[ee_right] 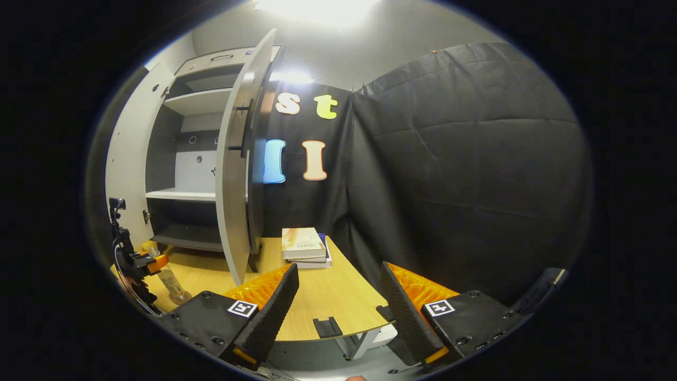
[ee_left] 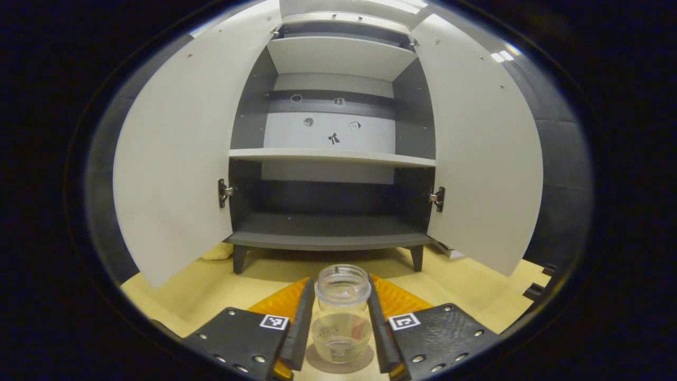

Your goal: Grasp the bottle in the cabinet with the left hand and place it on the coaster, then close the right door with the right hand and the left door with the left hand.

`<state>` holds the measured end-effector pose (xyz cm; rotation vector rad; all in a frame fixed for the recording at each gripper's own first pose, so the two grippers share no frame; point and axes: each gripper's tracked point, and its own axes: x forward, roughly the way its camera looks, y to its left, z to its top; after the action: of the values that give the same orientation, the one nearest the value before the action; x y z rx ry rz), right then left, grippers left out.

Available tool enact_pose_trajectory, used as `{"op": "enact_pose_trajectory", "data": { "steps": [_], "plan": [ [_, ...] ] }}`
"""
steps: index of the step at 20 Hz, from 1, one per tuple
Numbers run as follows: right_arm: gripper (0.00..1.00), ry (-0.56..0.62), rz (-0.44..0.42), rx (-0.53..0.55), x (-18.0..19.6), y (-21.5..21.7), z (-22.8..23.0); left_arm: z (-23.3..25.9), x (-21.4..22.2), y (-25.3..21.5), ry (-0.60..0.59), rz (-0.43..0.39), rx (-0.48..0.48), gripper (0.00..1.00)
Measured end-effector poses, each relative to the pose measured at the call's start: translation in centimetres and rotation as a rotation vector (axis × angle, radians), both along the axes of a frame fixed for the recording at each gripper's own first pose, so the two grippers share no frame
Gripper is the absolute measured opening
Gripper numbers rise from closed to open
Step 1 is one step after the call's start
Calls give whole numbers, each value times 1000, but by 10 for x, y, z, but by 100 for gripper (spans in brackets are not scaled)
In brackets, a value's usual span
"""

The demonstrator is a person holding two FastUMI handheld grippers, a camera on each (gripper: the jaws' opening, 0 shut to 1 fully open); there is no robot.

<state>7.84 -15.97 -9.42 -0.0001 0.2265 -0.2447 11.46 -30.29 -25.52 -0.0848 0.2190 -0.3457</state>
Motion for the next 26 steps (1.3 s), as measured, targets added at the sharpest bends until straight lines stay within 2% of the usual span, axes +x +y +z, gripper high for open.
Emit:
{"op": "enact_pose_trajectory", "data": {
  "steps": [3,6,7,8,10,11,12,14,15,17,20,22,23,24,25,26],
  "plan": [
    [99,-28,12,17,1,4,9,13,-7,3,-1,11,39,90],
    [96,-79,35,20,-1,4,29,45,-18,9,-37,20,57,91],
    [99,-93,44,29,-1,2,37,64,-26,14,-53,31,77,91],
    [96,-109,57,45,8,3,47,78,-30,21,-67,45,91,92],
    [99,-118,85,82,24,8,61,110,-41,36,-97,76,98,90],
    [95,-118,100,91,31,10,67,125,-47,44,-108,91,86,90],
    [99,-121,109,94,41,11,75,137,-52,51,-109,106,72,90],
    [95,-131,127,100,57,14,87,159,-62,68,-116,137,66,90],
    [99,-133,135,103,65,16,93,170,-66,78,-125,151,73,90],
    [98,-131,150,113,81,20,100,191,-73,100,-146,180,87,90],
    [99,-110,173,130,107,27,107,208,-79,133,-163,236,91,92],
    [99,-109,158,129,122,26,113,217,-82,152,-177,261,74,90],
    [95,-107,148,134,130,26,115,219,-84,163,-179,278,75,92],
    [99,-108,142,140,136,29,117,219,-86,177,-180,297,78,90],
    [95,-109,138,143,143,33,120,221,-86,188,-182,312,82,90],
    [99,-107,129,137,149,35,122,221,-88,200,-184,328,88,92]
  ]
}}
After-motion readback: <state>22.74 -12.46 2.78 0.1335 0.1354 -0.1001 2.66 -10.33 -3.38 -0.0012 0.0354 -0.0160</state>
